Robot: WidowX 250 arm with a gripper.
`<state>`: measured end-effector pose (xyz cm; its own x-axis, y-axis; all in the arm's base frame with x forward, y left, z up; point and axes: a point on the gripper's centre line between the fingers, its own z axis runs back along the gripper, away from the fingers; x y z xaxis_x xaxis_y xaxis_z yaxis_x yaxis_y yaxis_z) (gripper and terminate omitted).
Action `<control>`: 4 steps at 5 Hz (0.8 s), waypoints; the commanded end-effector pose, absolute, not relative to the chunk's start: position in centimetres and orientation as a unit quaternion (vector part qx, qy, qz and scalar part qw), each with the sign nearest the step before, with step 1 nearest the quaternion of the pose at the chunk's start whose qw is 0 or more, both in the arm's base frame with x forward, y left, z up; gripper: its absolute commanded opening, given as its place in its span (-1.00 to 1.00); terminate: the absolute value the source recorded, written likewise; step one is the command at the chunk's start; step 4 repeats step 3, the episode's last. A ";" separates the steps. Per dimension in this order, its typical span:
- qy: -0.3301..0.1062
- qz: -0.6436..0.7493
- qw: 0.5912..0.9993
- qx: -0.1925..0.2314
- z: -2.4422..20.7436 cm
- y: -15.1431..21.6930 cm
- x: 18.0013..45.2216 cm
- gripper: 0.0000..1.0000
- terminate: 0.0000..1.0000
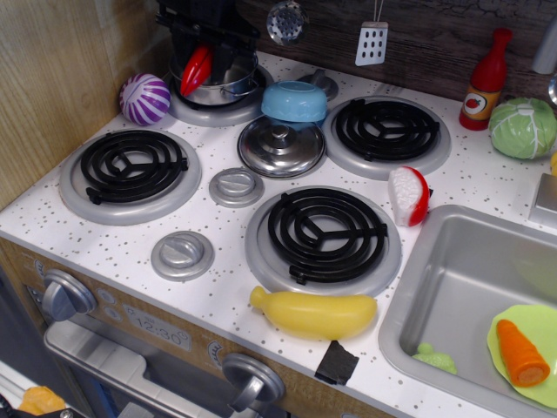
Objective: Put pepper in pan
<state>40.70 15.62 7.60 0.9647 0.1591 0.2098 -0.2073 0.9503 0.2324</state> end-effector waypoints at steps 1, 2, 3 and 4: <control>-0.127 0.073 0.980 0.131 10.1 17.2 41.4 1.00 -1.00; -0.127 0.073 0.980 0.131 10.1 17.2 41.4 1.00 -1.00; -0.127 0.073 0.980 0.131 10.1 17.2 41.4 1.00 1.00; -0.127 0.073 0.980 0.131 10.1 17.2 41.4 1.00 1.00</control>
